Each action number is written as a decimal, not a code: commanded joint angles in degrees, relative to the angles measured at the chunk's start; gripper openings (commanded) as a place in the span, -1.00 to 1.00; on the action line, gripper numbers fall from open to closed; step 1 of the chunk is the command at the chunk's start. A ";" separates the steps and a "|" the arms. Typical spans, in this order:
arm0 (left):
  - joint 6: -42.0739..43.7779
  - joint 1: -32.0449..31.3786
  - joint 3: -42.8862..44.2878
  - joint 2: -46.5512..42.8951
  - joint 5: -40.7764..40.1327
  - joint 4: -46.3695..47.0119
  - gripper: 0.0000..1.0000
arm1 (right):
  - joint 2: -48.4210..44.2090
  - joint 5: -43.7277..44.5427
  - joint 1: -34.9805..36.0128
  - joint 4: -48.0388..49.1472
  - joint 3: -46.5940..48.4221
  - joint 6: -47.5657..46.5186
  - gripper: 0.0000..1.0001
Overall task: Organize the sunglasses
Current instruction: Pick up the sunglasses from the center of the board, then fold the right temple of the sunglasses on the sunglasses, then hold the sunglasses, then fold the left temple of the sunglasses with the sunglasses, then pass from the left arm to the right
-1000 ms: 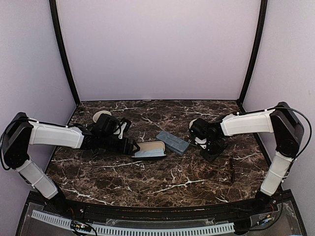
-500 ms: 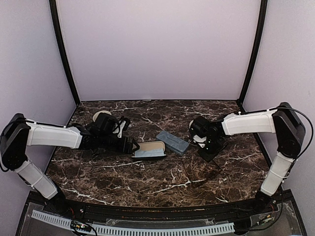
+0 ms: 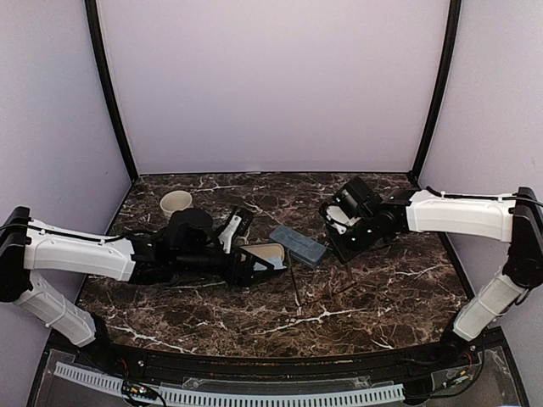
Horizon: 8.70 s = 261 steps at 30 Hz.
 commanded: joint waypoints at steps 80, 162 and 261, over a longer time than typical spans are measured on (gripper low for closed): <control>27.42 -12.16 32.02 26.18 3.06 -24.09 0.86 | -0.43 -5.47 3.11 11.15 -0.24 6.40 -1.00; -0.93 -1.07 15.15 19.28 24.70 -9.27 -0.54 | -15.16 16.32 13.43 39.09 -22.80 5.92 -1.00; 4.43 2.36 23.75 23.93 34.75 -27.33 -1.00 | -6.50 7.82 25.94 25.34 -19.63 -9.60 1.00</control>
